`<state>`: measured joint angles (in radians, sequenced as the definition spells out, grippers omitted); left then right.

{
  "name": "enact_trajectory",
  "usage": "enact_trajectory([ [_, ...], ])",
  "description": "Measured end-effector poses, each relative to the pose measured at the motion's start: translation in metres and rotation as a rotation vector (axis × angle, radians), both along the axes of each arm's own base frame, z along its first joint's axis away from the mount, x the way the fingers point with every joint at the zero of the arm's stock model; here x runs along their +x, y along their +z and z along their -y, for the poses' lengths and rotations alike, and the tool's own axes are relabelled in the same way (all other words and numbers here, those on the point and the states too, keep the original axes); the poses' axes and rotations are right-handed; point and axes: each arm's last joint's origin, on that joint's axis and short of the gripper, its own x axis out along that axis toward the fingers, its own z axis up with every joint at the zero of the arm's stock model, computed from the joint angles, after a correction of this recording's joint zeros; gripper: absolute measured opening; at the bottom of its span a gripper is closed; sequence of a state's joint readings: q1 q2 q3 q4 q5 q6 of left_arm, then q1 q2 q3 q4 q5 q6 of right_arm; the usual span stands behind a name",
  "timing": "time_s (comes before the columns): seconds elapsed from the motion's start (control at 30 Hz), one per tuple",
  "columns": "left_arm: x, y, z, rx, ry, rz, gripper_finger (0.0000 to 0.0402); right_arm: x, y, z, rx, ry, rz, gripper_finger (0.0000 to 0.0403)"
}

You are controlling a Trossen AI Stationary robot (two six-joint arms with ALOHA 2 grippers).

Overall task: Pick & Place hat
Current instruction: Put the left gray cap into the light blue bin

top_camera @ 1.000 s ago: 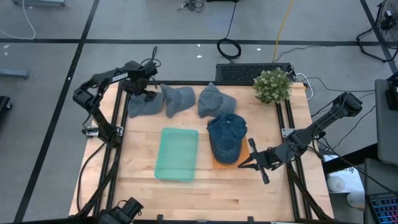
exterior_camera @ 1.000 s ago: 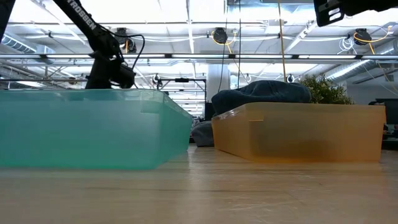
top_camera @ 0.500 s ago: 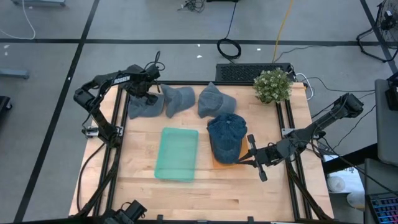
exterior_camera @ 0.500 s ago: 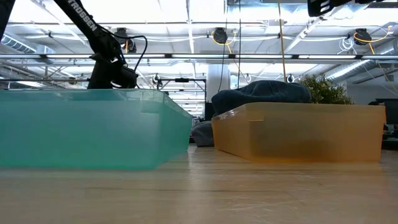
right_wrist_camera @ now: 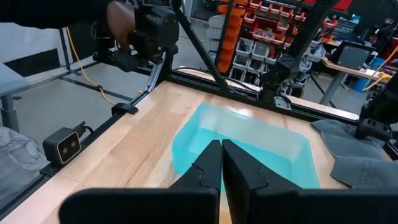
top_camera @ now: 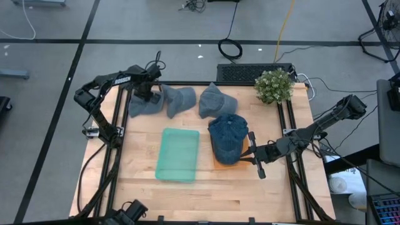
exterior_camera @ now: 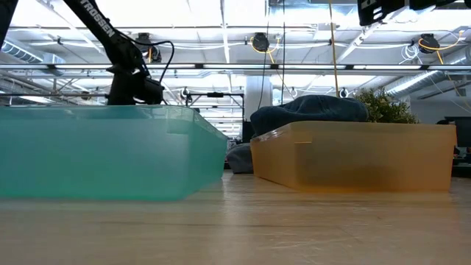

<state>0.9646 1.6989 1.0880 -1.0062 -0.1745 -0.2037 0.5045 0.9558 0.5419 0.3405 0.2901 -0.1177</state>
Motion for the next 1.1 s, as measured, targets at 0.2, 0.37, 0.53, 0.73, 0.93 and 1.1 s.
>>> enact_trajectory([
  [0.2,-0.002,-0.005,-0.006,0.036,-0.020,0.039,0.0013,0.000,0.000,0.000,0.000,0.001,0.000,0.0000],
  [0.37,0.000,0.004,-0.001,0.019,-0.163,0.013,0.0011,0.000,0.000,0.000,0.000,0.001,-0.001,0.0000],
  [0.53,0.001,0.039,0.011,0.086,-0.195,0.017,0.0007,0.000,0.000,0.000,0.000,0.001,-0.001,0.0000],
  [0.73,0.004,0.104,0.038,0.277,-0.272,0.141,0.0006,0.000,0.000,0.000,0.000,0.001,-0.002,0.0000],
  [0.93,0.007,0.163,0.077,0.469,-0.370,0.306,0.0004,0.000,0.000,0.000,0.000,0.001,-0.002,0.0000],
  [1.1,0.008,0.200,0.105,0.627,-0.456,0.462,0.0007,0.000,0.000,0.000,0.000,0.001,-0.002,0.0000],
])
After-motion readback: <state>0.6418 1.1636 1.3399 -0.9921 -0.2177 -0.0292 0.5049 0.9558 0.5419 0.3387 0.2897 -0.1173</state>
